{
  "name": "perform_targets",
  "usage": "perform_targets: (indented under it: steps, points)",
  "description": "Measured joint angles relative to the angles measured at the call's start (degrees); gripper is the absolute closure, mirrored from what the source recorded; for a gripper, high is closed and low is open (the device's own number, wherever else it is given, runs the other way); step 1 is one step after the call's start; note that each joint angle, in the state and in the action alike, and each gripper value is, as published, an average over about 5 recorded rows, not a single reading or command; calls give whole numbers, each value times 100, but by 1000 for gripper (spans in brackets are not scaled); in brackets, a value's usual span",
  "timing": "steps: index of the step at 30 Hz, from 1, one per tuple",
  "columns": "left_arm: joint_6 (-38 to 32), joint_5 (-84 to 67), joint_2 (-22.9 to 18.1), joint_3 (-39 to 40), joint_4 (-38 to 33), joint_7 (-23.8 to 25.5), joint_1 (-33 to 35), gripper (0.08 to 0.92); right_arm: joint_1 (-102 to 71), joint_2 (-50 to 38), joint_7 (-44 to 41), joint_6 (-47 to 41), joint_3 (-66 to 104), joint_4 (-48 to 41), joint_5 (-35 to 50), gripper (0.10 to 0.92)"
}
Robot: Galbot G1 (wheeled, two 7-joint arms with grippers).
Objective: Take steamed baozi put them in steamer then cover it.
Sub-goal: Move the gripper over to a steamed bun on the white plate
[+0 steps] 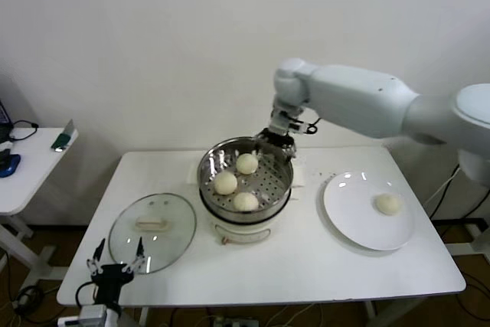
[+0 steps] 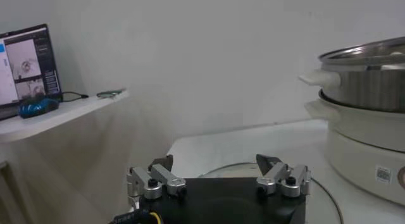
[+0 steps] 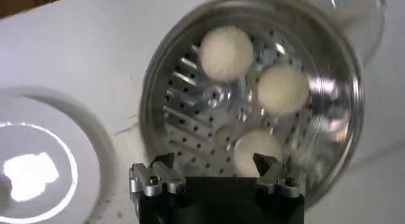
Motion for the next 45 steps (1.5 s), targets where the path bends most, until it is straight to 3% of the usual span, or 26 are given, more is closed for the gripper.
perform_targets:
  steps: [8,18,31,45]
  points:
    - [2,26,-4,0,-17,0,14,177,-295,-1085,11,-1066,110,-37,237,203]
    - [19,81,-41,-10,-56,-3,61,177,-1398,-1935,-113,-1478,1097,-472,-493,203]
    - [52,184,-90,2,-2,-9,74,177,-2912,-2061,-174,-1367,2804,-1474,-2004,203]
    - [80,282,-98,69,2,-16,75,177,-3587,-1691,-65,-1263,3898,-2375,-2782,203]
